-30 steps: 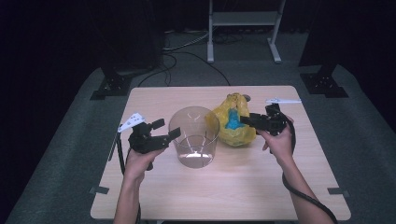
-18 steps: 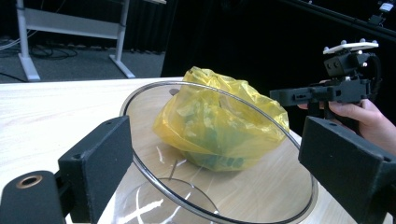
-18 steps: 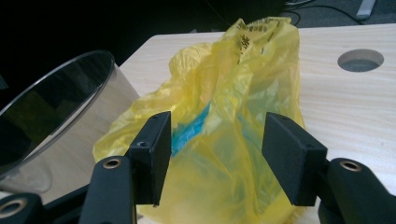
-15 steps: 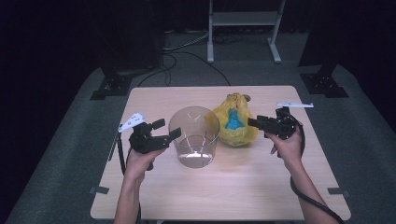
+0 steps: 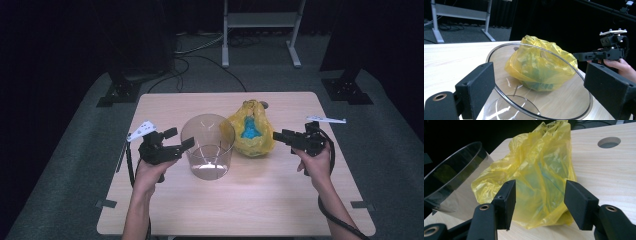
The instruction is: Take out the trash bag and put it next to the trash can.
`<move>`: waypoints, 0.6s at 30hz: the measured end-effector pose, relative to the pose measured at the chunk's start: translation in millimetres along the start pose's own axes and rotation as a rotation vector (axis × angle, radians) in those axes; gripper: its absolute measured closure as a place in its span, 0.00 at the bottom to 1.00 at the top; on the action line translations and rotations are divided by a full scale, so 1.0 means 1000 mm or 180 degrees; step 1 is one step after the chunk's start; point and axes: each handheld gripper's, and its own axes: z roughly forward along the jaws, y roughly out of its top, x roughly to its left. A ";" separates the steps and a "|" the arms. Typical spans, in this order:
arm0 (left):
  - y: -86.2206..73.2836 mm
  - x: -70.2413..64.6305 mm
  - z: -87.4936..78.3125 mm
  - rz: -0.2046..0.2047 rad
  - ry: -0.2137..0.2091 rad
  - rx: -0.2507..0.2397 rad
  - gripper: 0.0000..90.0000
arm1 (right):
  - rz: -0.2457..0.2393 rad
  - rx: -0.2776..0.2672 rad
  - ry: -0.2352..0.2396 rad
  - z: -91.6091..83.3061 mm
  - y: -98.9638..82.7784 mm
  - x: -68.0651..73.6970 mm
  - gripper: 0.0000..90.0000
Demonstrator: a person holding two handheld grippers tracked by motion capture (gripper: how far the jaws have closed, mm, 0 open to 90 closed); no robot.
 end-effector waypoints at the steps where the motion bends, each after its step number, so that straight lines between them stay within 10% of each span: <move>1: 0.000 0.000 0.000 -0.0002 0.0002 0.0001 0.10 | 0.0006 0.0005 -0.0001 -0.001 -0.001 -0.001 0.47; 18: 0.000 0.001 -0.001 0.0001 0.0006 0.0006 0.10 | 0.0068 0.0099 -0.0078 -0.009 -0.033 -0.019 0.47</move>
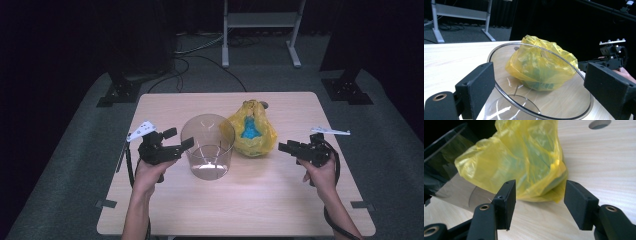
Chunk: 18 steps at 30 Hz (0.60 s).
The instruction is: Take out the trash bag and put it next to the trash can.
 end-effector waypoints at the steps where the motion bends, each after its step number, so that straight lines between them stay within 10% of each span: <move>1: 0.000 0.000 0.000 0.0005 -0.0001 0.0005 0.10 | 0.0007 0.0010 -0.0010 -0.001 -0.003 -0.003 0.47; 18: 0.000 0.000 0.001 0.0019 -0.0005 0.0013 0.10 | -0.0043 0.0095 -0.0063 -0.001 -0.025 -0.008 0.46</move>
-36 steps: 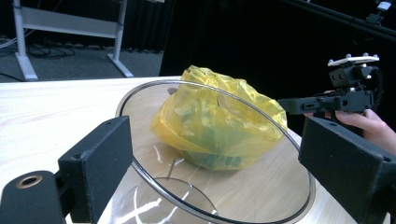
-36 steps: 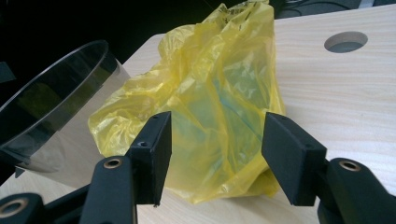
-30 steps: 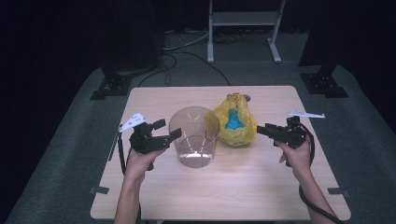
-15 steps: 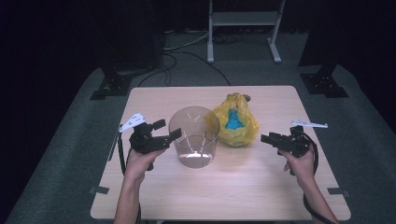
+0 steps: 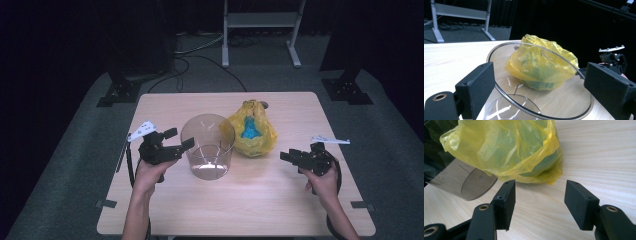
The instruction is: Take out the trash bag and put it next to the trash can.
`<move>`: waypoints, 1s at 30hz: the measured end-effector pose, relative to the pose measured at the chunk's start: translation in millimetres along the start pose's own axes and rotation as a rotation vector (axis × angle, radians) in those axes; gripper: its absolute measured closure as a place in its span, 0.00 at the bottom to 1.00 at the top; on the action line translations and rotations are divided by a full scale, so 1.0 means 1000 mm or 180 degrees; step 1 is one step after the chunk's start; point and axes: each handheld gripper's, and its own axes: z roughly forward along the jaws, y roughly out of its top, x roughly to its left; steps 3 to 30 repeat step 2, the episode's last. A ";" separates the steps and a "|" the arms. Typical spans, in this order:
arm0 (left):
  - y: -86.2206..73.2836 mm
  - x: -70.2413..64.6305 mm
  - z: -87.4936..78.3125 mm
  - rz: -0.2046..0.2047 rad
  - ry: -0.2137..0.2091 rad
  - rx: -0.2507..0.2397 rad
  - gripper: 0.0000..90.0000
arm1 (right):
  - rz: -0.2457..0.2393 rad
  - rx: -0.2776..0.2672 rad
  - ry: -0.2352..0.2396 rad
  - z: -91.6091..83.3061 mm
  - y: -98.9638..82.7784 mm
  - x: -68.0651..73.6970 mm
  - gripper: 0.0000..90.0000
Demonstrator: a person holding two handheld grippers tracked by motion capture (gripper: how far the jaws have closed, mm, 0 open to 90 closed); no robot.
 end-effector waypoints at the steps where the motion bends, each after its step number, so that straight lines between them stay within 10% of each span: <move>1: 0.000 0.000 0.000 -0.0001 0.0000 -0.0005 0.10 | -0.0003 0.0005 0.0001 -0.001 -0.001 0.000 0.46; 30: 0.001 0.000 -0.001 0.0006 0.0001 -0.0009 0.10 | -0.0002 0.0004 0.0004 -0.001 -0.002 0.000 0.45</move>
